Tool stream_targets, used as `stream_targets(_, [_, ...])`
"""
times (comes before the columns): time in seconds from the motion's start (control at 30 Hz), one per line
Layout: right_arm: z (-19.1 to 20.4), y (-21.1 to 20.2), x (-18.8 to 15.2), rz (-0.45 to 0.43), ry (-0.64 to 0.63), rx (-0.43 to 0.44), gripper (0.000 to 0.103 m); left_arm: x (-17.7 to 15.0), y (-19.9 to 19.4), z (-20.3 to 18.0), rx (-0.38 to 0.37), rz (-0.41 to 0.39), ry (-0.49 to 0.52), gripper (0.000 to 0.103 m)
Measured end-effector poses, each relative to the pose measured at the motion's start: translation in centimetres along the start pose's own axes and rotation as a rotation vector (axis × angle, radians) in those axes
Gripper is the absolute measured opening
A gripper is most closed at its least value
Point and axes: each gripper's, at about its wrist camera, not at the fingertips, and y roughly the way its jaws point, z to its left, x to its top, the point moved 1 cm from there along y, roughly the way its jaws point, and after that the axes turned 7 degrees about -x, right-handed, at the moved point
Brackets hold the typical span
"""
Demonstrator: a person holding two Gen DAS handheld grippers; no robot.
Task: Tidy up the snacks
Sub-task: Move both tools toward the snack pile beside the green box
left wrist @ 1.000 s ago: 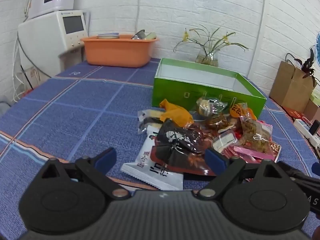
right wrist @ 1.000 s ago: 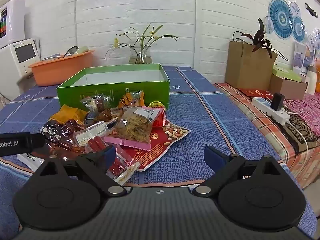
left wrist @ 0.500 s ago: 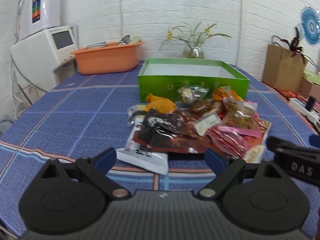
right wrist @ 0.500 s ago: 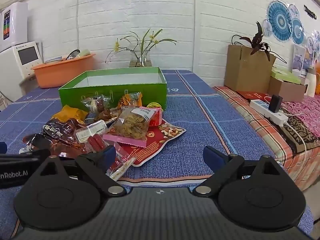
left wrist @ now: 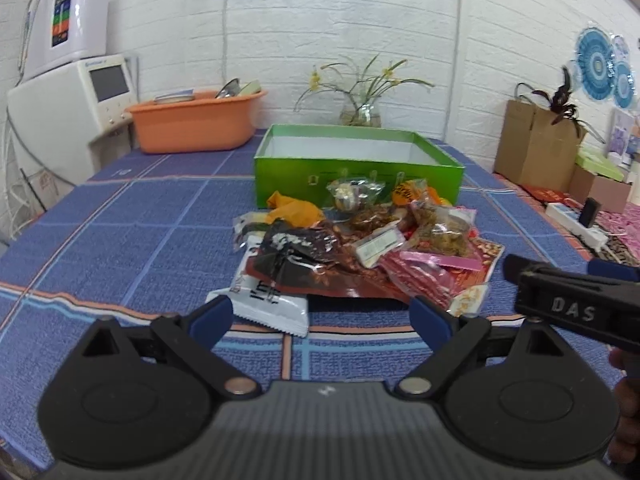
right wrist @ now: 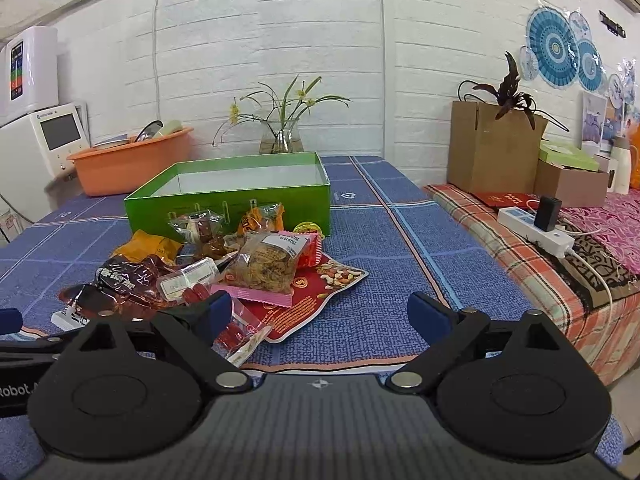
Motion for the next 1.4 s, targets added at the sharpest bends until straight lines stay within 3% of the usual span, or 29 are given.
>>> stream_targets(0.4, [-0.1, 0.4, -0.3, 0.020, 0.017, -0.032, 0.103, -0.2, 0.6, -0.3, 0.023, 0.042, 0.037, 0.091])
stream_targets(0.8, [0.3, 0.3, -0.6, 0.031, 0.004, -0.048, 0.103, -0.7, 2.2, 1.0, 0.071, 0.129, -0.016, 0.091])
stream_targets(1.4, [1.0, 0.0, -0.7, 0.036, -0.034, -0.052, 0.103, -0.9, 2.3, 1.0, 0.068, 0.142, -0.010, 0.091])
